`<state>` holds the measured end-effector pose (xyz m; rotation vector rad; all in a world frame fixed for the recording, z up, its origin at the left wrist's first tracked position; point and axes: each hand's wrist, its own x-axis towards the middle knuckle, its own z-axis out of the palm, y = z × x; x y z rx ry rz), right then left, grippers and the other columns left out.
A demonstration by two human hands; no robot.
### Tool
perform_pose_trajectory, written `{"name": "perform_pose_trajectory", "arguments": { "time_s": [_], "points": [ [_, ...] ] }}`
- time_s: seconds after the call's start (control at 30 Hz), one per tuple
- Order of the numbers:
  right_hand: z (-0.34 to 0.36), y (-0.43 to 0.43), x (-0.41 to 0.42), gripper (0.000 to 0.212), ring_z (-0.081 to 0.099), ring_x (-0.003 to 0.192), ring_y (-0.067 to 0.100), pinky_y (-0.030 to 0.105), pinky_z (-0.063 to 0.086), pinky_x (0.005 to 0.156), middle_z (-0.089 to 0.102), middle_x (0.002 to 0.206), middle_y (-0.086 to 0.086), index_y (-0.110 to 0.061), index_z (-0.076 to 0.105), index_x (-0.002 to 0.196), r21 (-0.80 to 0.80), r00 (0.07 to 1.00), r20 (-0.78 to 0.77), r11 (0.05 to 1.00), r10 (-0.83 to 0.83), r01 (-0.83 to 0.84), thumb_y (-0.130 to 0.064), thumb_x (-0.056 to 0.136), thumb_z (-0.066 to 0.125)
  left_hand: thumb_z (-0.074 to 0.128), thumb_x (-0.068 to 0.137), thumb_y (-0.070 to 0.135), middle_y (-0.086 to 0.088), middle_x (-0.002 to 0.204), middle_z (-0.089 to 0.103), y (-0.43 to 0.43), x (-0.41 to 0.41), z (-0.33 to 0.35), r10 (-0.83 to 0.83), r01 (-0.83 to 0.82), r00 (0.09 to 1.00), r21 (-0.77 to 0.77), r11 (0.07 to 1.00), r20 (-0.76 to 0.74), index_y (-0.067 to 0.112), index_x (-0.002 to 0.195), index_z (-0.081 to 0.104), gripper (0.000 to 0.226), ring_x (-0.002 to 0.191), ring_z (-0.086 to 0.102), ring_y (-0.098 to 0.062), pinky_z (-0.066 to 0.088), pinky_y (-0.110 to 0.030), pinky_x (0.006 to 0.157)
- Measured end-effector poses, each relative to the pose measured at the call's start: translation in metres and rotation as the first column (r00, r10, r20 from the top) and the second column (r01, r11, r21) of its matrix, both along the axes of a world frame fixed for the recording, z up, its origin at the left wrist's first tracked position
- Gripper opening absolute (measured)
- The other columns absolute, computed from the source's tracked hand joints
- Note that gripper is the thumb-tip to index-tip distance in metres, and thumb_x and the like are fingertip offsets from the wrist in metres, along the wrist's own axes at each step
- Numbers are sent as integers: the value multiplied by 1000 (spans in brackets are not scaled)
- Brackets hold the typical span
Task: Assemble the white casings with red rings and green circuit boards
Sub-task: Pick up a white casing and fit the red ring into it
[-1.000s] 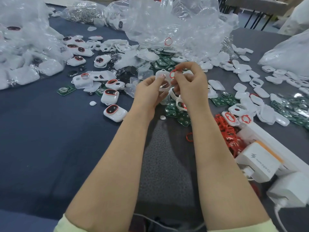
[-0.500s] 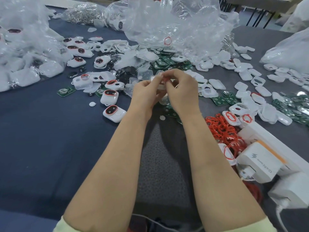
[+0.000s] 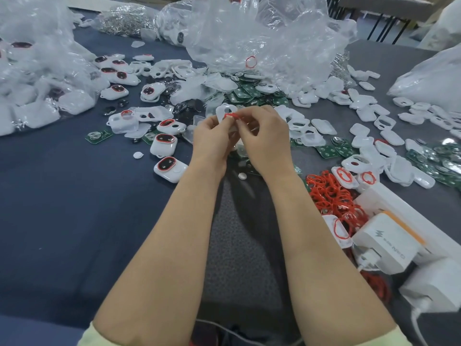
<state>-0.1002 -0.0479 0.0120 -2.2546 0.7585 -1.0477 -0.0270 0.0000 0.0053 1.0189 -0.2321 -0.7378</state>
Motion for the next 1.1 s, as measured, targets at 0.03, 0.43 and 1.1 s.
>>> {"name": "perform_pose_trajectory", "arguments": {
  "time_s": [0.03, 0.43, 1.1],
  "points": [
    [1, 0, -1, 16, 61, 83, 19, 27, 49, 79, 64, 96, 8, -10, 71, 100, 15, 1000, 21, 1000, -3, 3, -10, 87, 62, 52, 95, 2, -10, 78, 61, -1, 0, -1, 3, -4, 999, 28, 1000, 41, 5, 82, 55, 14, 64, 60, -12, 50, -16, 54],
    [5, -13, -12, 9, 59, 70, 4, 16, 47, 67, 63, 74, -9, -14, 67, 88, 226, 959, 231, 968, -166, 113, -10, 90, 60, 53, 97, 10, -4, 82, 68, 0, -4, 3, -195, 197, 980, -52, 979, 31, 7, 87, 63, 14, 77, 65, -12, 56, -20, 78],
    [1, -13, -10, 7, 63, 79, 19, 27, 48, 75, 68, 84, 7, -6, 67, 86, 35, 985, 107, 991, -134, 131, -13, 87, 65, 44, 101, 12, -3, 82, 64, 3, -9, 8, -151, 137, 978, 105, 985, 144, 11, 87, 60, 22, 83, 61, -16, 52, -32, 92]
  ]
}}
